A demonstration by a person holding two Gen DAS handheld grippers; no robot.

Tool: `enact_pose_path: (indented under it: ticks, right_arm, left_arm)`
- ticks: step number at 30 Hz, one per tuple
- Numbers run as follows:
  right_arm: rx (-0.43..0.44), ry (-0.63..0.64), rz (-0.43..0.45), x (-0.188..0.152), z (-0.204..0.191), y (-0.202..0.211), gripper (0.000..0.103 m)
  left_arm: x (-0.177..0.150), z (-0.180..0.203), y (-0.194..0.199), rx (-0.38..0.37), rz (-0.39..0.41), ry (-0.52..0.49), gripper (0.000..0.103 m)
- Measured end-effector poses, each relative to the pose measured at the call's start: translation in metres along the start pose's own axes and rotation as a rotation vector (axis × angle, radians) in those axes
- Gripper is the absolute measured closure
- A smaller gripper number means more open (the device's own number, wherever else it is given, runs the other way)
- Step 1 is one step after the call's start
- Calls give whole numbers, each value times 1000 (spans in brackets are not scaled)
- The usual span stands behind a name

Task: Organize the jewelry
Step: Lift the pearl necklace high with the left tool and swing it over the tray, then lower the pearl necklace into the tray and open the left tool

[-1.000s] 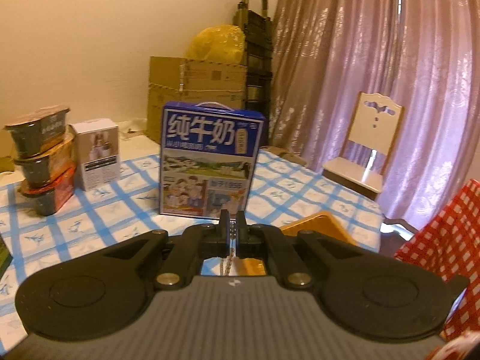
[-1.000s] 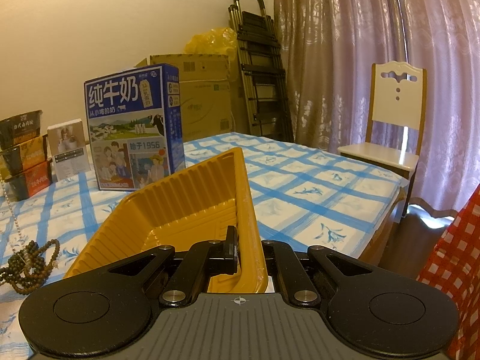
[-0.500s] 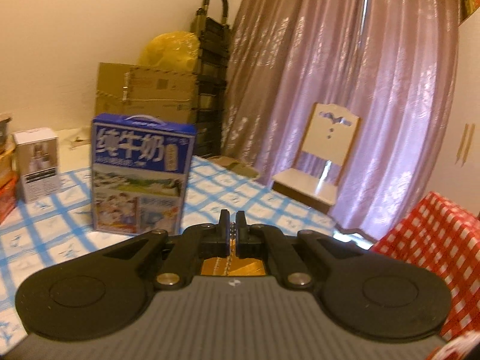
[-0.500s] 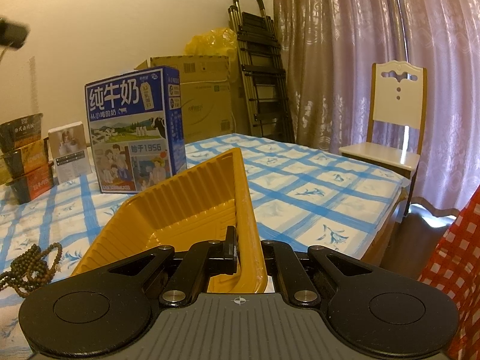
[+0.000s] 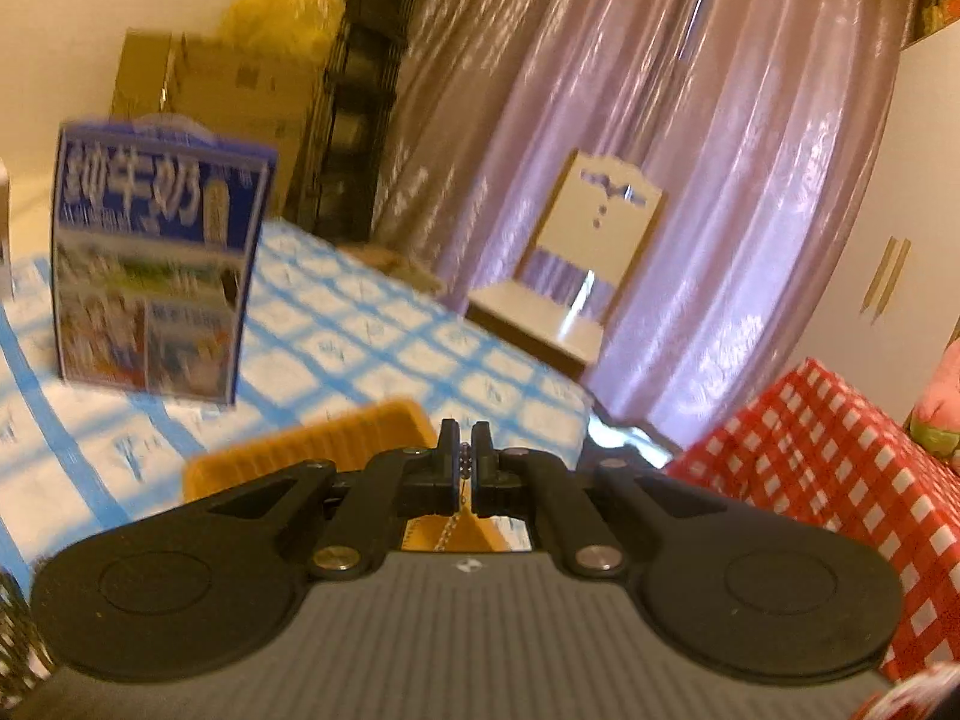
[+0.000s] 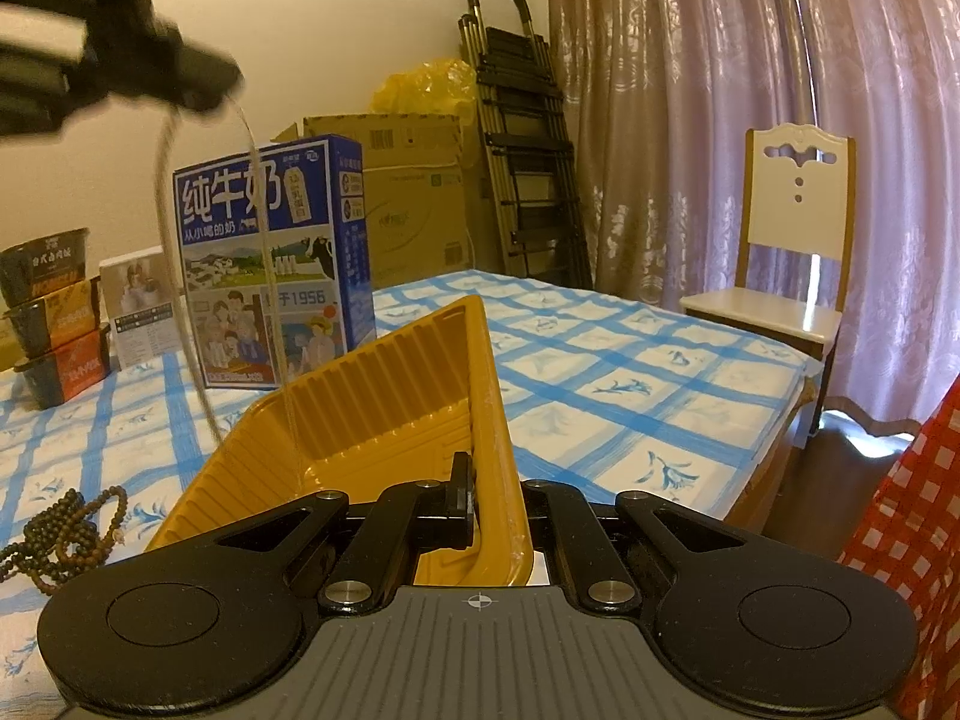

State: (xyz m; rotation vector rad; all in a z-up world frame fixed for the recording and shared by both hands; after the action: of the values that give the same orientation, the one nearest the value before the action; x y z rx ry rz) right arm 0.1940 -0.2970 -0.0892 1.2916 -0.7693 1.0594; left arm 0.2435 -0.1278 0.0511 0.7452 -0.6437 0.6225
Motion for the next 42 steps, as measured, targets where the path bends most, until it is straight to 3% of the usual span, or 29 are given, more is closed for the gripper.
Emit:
enact_pose_path:
  ticks: [19, 24, 32, 42]
  right_arm:
    - [0, -6, 0, -2, 1, 0, 98]
    - [0, -8, -1, -3, 2, 0, 98]
    - [0, -9, -2, -3, 1, 1, 98]
    - [1, -12, -2, -5, 3, 2, 98]
  left_arm:
    - [-49, -46, -65, 73, -210, 157, 100]
    - [-54, -57, -70, 103, -219, 181, 87]
    - [-61, -74, -51, 118, -197, 209, 85]
    - [-70, -107, 5, 210, -122, 201, 84]
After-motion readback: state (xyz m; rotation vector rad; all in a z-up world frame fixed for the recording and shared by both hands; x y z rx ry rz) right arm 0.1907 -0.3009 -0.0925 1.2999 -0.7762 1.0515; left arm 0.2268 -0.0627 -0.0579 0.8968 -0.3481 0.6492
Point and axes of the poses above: each gripper's, at about its wrist camera, not at the fingertips, and y roughly against the way its jaws point, z to its right, x to its top, the point moved 1 cm from there along -y, roughly the way its jaws point, and after that the axes turned 15 degrees about y, right-handed, at the moved point
